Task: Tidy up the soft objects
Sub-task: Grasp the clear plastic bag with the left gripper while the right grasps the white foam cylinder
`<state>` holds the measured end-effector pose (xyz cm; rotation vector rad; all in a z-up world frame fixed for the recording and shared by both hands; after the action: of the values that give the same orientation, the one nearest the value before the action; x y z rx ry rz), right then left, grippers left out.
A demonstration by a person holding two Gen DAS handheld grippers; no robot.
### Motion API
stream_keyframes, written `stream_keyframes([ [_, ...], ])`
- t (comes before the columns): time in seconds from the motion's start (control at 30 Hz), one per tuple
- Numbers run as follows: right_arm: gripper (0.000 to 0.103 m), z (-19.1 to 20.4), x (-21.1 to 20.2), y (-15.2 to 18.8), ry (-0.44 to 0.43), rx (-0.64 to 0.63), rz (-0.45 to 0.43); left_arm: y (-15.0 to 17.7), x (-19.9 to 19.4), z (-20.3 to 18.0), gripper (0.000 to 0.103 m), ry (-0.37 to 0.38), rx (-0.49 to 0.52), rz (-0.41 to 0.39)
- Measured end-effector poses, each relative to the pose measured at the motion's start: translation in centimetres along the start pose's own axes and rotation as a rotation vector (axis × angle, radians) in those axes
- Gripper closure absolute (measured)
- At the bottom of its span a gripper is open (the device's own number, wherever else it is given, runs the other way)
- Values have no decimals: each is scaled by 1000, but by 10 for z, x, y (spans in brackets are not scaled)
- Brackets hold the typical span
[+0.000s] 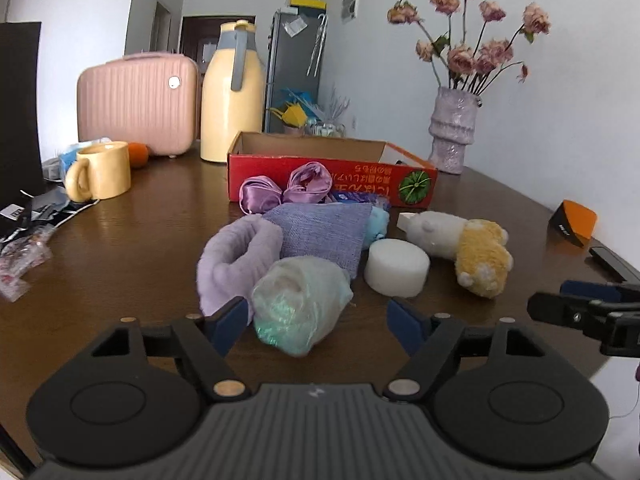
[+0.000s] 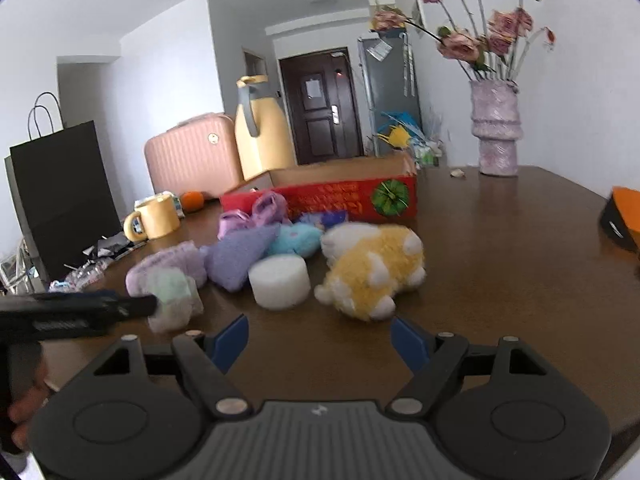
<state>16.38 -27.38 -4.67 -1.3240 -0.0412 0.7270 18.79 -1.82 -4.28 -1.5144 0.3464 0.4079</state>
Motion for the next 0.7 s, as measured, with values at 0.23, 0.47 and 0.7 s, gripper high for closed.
stream_keyframes([
  [0.23, 26, 9, 65, -29, -81, -82, 63, -12, 44, -6, 55, -13, -11, 53],
  [0.47, 32, 12, 147, -38, -24, -184, 215, -17, 62, -1, 67, 23, -11, 72],
  [0.7, 49, 14, 157, -32, -2, -216, 245, -21, 60, 3, 71, 54, -18, 74],
])
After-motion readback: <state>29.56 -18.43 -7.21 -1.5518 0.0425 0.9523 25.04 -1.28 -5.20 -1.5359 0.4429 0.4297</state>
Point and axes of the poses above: each gripper's, at about its wrist camera, not at the fingertips, and x roughly the way its jaws point, z to its left, y to its underside, the point moved 3 cm from there along x, roughly the way its jaws point, and after that the axes turned 15 degrees about -y, right-handed, at the moved point
